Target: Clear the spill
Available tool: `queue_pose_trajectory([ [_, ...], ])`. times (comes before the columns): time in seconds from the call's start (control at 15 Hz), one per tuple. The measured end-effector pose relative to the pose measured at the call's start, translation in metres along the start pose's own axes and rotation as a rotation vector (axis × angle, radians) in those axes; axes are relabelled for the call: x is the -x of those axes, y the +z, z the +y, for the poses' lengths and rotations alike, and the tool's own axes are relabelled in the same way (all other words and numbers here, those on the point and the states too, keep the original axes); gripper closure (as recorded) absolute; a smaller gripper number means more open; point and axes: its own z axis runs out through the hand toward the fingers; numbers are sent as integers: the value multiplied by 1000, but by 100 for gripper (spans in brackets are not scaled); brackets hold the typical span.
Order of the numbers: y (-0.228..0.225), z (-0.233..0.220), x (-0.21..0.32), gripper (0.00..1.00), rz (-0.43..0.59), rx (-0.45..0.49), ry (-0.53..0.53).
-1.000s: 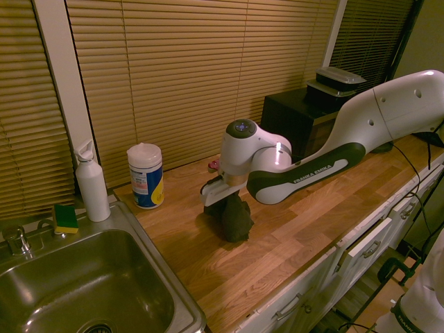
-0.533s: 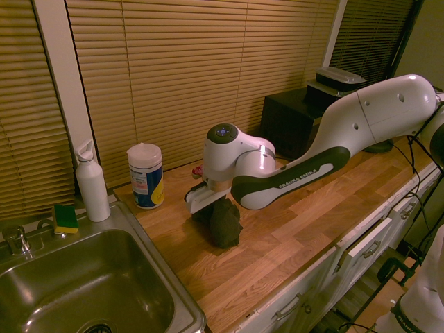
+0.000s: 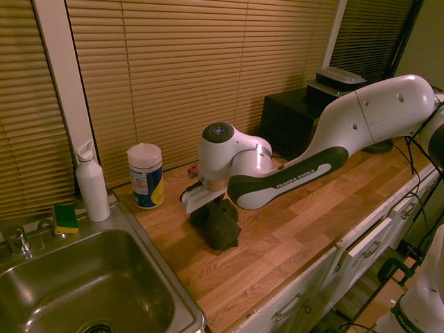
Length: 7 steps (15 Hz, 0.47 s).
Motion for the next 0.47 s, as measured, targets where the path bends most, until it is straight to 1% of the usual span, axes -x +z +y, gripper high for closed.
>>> queue_pose_trajectory([
  [0.2, -26, 2, -3, 0, 22, -19, 23],
  [0.47, -74, 13, 8, 0, 64, -47, 48],
])
